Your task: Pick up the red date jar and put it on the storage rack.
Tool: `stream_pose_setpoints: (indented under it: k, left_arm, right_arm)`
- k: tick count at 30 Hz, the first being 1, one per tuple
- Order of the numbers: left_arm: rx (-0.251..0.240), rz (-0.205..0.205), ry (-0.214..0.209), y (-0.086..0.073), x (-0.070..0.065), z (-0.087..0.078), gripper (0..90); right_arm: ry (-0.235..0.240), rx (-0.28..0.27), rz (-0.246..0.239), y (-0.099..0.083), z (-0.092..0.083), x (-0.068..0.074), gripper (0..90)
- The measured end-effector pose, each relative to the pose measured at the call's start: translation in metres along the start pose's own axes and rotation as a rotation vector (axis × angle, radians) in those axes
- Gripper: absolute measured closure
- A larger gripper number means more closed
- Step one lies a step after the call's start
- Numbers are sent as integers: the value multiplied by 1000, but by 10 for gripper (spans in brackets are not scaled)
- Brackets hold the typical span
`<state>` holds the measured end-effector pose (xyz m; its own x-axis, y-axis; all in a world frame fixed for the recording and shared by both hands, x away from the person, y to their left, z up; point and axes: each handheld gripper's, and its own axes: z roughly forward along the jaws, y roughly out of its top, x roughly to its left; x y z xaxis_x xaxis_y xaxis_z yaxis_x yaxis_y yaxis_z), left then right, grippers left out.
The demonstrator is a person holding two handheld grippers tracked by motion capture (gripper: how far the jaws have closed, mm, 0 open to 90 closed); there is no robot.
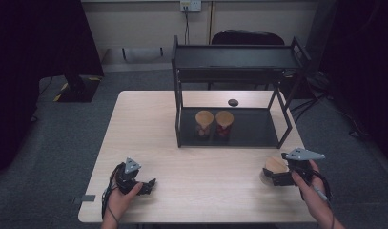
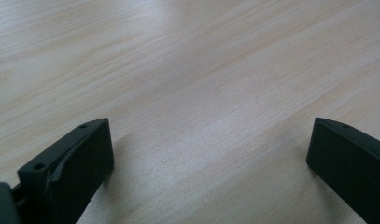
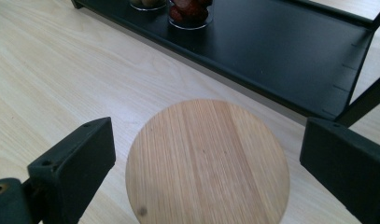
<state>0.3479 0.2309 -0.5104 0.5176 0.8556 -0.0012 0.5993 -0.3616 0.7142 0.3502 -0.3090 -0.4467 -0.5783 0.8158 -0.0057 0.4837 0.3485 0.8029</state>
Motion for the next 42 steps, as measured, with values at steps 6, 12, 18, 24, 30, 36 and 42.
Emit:
stream_pose_setpoints:
  k: [6, 12, 18, 24, 30, 36, 42]
  left_arm:
    - [0, 0, 0, 0, 0, 0, 2]
    - [0, 0, 0, 0, 0, 0, 1]
    - [0, 0, 1, 0, 0, 0, 1]
    - [-1, 0, 1, 0, 0, 0, 1]
    - [0, 0, 1, 0, 0, 0, 1]
    - [0, 0, 2, 0, 0, 0, 1]
    - [-1, 0, 2, 0, 0, 0, 1]
  right_arm:
    - [5, -8, 19, -7, -3, -4, 26]
    - [18, -2, 31, -15, -4, -7, 22]
    - [33, 2, 39, -22, -4, -8, 22]
    - [45, 15, 28, -29, -2, -10, 22]
    - [62, 25, 8, -34, -1, -11, 21]
    - [70, 43, 0, -42, 0, -13, 22]
    - [74, 65, -8, -50, 2, -15, 21]
